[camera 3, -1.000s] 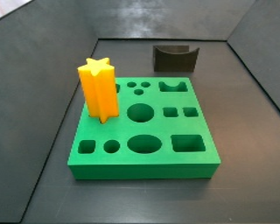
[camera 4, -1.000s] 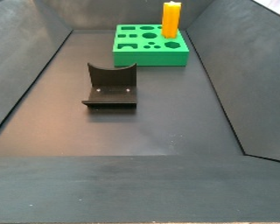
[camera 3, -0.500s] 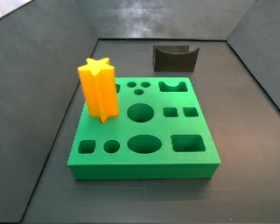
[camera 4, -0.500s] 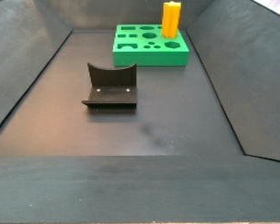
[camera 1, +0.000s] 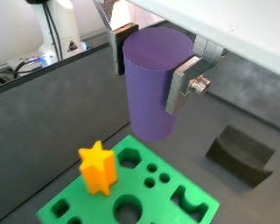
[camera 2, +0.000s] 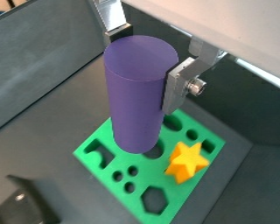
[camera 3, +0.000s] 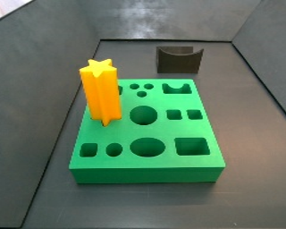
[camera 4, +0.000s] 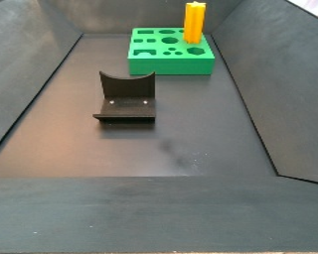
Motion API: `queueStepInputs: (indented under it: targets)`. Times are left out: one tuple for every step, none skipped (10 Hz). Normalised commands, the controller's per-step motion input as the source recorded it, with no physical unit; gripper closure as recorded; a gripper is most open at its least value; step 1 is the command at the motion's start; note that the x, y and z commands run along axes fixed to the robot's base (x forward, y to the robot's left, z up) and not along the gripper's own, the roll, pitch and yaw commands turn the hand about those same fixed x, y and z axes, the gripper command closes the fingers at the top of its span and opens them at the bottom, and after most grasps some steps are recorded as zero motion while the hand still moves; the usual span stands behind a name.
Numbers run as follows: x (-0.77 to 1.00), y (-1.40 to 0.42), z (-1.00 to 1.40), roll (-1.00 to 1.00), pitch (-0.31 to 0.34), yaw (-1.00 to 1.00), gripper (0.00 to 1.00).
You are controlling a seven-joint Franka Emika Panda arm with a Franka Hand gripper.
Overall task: Pick up the round object. Move up. Place the round object on the fixture. Regrasp the round object. Move to above the board. Insert the round object.
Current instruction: Move to above the board, then insert the round object.
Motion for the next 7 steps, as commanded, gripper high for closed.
queueStepInputs:
  targets:
    - [-0.06,0.01,0.0,-0.35,-0.048,-0.01,1.0]
    - [0.0,0.0,0.0,-0.02,0.0,0.0,1.0]
    - [0.0,0.0,-0.02,0.0,0.0,0.0,1.0]
    - [0.0,-0.08,-0.17,-0.03,0.0,0.0,1.0]
    - [0.0,-0.09,-0.23,-0.06,-0.014,0.0,1.0]
    - [0.04,-0.13,-0.31,-0.06,0.0,-0.01,1.0]
    - [0.06,-0.15,-0.4,-0.05,0.0,-0.02,1.0]
